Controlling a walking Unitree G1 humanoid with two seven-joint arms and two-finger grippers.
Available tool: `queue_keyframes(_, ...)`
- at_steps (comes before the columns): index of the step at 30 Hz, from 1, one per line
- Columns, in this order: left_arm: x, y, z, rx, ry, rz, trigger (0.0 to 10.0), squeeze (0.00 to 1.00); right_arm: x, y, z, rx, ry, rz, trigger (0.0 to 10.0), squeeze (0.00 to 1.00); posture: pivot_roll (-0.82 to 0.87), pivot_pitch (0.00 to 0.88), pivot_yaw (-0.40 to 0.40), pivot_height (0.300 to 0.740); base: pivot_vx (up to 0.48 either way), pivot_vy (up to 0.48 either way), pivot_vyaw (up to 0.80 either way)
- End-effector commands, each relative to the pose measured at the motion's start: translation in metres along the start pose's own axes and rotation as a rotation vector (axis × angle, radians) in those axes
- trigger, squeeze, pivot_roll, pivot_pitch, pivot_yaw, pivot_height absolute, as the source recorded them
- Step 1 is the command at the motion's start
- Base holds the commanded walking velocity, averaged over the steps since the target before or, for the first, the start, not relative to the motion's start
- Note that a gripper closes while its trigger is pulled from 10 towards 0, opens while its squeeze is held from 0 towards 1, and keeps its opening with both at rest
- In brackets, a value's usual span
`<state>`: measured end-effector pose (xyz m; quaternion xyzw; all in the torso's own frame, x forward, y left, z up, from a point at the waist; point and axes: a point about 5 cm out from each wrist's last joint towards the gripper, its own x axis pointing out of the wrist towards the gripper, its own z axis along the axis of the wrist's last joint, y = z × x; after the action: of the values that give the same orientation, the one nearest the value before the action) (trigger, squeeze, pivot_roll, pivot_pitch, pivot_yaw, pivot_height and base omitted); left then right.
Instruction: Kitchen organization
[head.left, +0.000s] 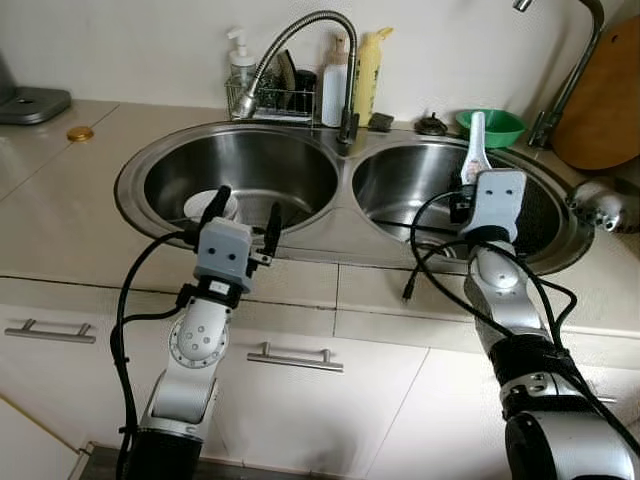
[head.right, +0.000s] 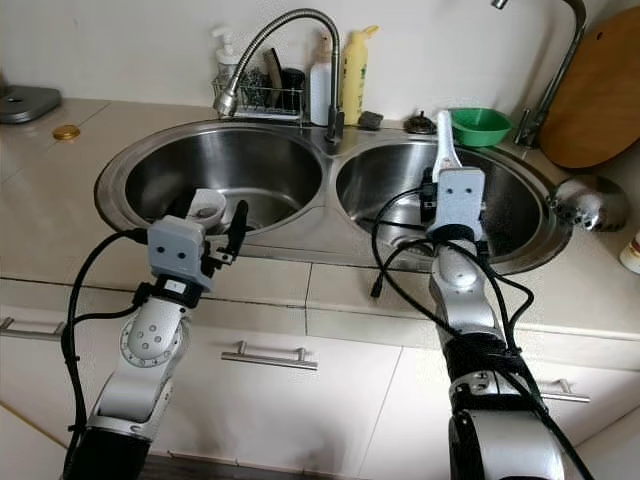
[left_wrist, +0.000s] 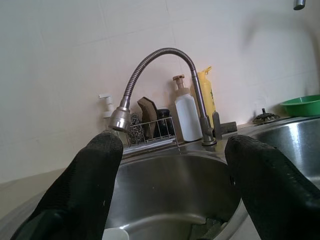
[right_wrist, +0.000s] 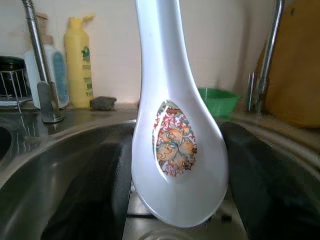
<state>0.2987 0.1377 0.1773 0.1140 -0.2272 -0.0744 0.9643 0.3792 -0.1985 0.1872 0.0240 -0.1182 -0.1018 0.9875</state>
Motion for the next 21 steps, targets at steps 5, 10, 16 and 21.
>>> queue_keyframes(5, -0.001, -0.001, -0.001, -0.004, 0.005, -0.005, 10.0, 0.00, 0.008, -0.005, 0.000, 0.304, 0.086, -0.051, 10.0, 1.00, 0.07, 0.000, -0.040, 0.740, 0.000, 0.000, 0.00)
queue_keyframes(10, -0.001, -0.006, -0.002, -0.031, 0.008, -0.061, 10.0, 0.00, 0.010, 0.003, 0.000, 0.560, 0.165, -0.036, 10.0, 1.00, 0.07, 0.000, -0.036, 0.740, 0.000, 0.000, 0.00)
queue_keyframes(16, -0.002, -0.015, -0.007, -0.067, 0.037, -0.223, 10.0, 0.00, 0.001, 0.060, 0.056, 0.902, 0.094, 0.461, 10.0, 1.00, 0.06, 0.000, -0.030, 0.740, 0.000, 0.000, 0.00)
queue_keyframes(21, 0.002, -0.010, -0.008, -0.081, 0.039, -0.216, 10.0, 0.00, -0.011, 0.073, 0.062, 0.910, 0.092, 0.577, 10.0, 0.00, 0.06, 0.000, -0.030, 0.740, 0.000, 0.000, 0.00)
